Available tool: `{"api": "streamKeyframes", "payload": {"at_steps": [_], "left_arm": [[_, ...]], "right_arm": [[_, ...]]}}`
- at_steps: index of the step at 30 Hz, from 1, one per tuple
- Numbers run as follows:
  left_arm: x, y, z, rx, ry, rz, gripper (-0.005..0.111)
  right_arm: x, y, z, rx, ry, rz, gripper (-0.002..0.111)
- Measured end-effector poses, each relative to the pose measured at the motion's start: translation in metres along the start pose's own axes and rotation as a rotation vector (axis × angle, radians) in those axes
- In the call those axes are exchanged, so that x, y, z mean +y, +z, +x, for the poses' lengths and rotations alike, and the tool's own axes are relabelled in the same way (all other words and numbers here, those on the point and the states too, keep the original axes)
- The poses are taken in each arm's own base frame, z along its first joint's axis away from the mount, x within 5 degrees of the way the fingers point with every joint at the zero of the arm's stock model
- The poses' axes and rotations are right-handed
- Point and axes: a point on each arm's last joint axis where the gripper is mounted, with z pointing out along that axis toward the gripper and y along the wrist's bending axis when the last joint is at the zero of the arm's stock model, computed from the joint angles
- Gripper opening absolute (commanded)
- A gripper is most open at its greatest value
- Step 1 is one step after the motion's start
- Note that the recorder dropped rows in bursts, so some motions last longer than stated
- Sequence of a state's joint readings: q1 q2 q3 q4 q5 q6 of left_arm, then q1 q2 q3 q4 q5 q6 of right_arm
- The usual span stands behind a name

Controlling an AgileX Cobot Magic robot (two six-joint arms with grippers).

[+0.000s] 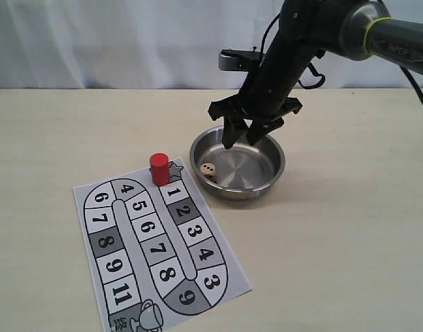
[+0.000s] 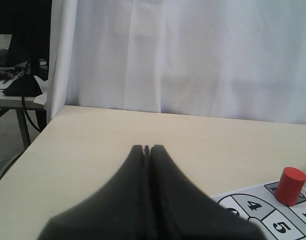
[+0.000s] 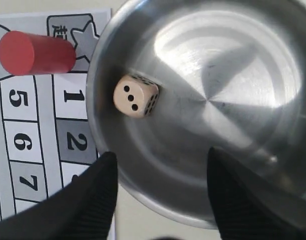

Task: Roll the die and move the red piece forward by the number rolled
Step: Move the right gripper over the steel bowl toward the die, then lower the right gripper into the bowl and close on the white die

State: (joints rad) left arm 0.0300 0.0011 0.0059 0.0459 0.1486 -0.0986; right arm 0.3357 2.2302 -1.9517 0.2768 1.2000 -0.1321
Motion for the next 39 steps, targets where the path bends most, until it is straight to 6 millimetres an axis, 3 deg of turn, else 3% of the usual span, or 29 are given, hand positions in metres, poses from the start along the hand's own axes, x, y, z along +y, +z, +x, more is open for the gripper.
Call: {"api": "streamKeyframes", "payload": {"at_steps": [5, 10, 14, 22, 33, 39], "left_arm": [[0.000, 0.000, 0.000, 0.000, 0.000, 0.000, 0.000], [0.000, 0.000, 0.000, 0.000, 0.000, 0.000, 0.000], [0.000, 0.000, 0.000, 0.000, 0.000, 0.000, 0.000], [0.000, 0.000, 0.000, 0.000, 0.000, 0.000, 0.000], [0.000, 0.000, 0.000, 0.000, 0.000, 0.000, 0.000], [0.000, 0.000, 0.000, 0.000, 0.000, 0.000, 0.000]], "right_arm": [[0.000, 0.011, 0.000, 0.026, 0.112, -0.048, 0.051], [-0.007, 0.014, -0.002, 0.035, 0.501, -0.087, 0.051], [-0.009, 0.014, -0.007, -0.015, 0.672, -0.103, 0.051], [-0.018, 0.054, -0.006, 0.059, 0.920, -0.092, 0.051], [0.003, 0.069, -0.015, -0.032, 0.949, -0.116, 0.051], [0.000, 0.070, -0.013, -0.049, 0.962, -0.044, 0.051]]}}
